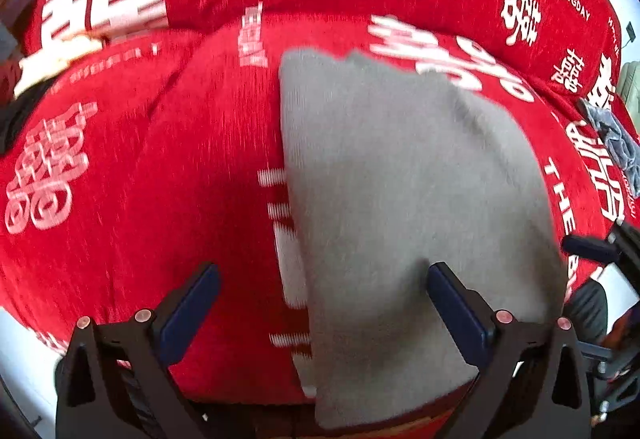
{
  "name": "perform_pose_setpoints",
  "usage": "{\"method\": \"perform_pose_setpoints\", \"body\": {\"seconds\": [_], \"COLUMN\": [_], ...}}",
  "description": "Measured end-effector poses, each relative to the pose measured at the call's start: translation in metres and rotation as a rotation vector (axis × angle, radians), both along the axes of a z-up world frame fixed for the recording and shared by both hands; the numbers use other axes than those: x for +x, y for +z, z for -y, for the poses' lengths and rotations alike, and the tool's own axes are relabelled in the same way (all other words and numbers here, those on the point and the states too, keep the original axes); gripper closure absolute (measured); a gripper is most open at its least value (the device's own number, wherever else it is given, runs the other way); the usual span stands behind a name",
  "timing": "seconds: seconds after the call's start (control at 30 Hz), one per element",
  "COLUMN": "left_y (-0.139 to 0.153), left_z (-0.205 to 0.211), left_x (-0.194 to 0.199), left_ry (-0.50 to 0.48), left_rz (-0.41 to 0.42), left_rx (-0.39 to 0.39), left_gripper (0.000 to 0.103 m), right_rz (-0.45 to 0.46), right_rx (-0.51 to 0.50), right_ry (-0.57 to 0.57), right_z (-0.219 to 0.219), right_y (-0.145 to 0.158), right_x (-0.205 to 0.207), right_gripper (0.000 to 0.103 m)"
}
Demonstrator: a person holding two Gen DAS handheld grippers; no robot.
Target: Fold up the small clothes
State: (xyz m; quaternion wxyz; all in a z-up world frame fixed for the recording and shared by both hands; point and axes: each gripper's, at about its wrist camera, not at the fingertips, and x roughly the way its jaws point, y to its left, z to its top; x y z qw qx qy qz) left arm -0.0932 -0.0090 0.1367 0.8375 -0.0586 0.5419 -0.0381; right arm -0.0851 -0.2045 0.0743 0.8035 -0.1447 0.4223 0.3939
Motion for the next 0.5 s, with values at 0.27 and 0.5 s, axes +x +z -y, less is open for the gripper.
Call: {"method": "perform_pose_setpoints", "body": {"seconds": [0.27, 0.5], "left_y": [-0.007, -0.012], "left_z": [0.01, 0.015], "left_x": [0.041, 0.057], "left_ry": [-0.007, -0.022], "left_rz": [-0.015, -0.018], "left_rx": [0.091, 0.083], "left_gripper": [0.0, 0.0], "right_rz": [-0.02, -0.032], "right_rx": [-0.111, -0.077], "right_ry": [0.014, 0.008], "right_z": [-0.025, -0.023], "right_y": [-0.032, -0.038], "right_x": [0.055, 0.082], "right_gripper": [0.026, 0.023]}}
